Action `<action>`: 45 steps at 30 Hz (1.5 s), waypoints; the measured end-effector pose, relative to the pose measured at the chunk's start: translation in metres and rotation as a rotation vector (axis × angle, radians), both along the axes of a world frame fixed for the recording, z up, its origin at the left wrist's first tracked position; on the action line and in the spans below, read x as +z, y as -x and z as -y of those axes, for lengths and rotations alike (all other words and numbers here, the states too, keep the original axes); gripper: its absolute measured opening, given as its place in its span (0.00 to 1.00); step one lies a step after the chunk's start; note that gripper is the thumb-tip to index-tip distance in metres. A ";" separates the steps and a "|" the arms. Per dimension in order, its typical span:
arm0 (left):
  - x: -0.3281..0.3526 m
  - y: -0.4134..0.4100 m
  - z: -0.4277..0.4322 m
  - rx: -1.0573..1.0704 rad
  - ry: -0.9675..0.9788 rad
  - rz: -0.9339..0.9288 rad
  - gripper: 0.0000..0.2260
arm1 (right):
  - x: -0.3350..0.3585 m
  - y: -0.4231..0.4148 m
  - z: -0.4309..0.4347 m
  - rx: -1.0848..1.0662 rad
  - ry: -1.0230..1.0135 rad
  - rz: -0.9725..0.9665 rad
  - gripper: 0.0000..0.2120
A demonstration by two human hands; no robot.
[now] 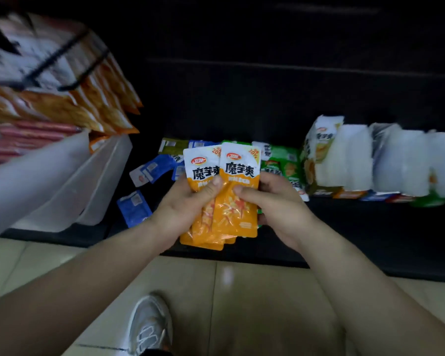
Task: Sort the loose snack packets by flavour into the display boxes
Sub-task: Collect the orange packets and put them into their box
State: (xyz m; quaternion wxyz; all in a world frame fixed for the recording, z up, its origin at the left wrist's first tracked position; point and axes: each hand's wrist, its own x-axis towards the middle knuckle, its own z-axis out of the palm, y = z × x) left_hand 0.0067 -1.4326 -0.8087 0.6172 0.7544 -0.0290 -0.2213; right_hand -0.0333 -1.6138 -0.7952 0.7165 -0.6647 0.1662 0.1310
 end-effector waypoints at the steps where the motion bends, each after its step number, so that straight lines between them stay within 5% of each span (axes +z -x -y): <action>1: 0.021 0.003 0.004 -0.037 -0.004 0.026 0.30 | 0.019 0.005 0.004 0.008 0.000 0.010 0.12; 5: 0.098 0.023 0.030 -0.147 -0.002 0.081 0.20 | 0.088 0.036 0.025 0.063 0.034 0.084 0.10; 8: 0.134 0.048 0.059 -0.198 -0.023 0.071 0.25 | 0.126 0.069 0.052 0.114 0.149 0.108 0.08; 12: 0.148 0.084 0.111 -0.259 0.019 -0.013 0.14 | 0.154 0.111 0.104 0.123 0.381 0.047 0.12; 16: 0.135 0.112 0.168 -0.214 0.054 -0.115 0.17 | 0.158 0.143 0.155 0.117 0.477 -0.055 0.13; 19: 0.118 0.125 0.206 -0.196 0.062 -0.153 0.11 | 0.148 0.157 0.184 0.120 0.518 -0.150 0.16; 28: 0.053 0.112 0.269 -0.216 0.044 -0.228 0.18 | 0.087 0.151 0.249 0.140 0.436 -0.335 0.22; 32: 0.019 0.078 0.280 -0.110 -0.010 -0.237 0.19 | 0.050 0.132 0.271 0.225 0.493 -0.354 0.15; 40: -0.026 0.001 0.296 0.080 -0.073 -0.186 0.22 | -0.027 0.092 0.295 0.093 0.410 -0.221 0.05; 45: -0.035 -0.028 0.329 0.029 -0.107 -0.034 0.19 | -0.045 0.053 0.294 -0.068 0.286 -0.033 0.22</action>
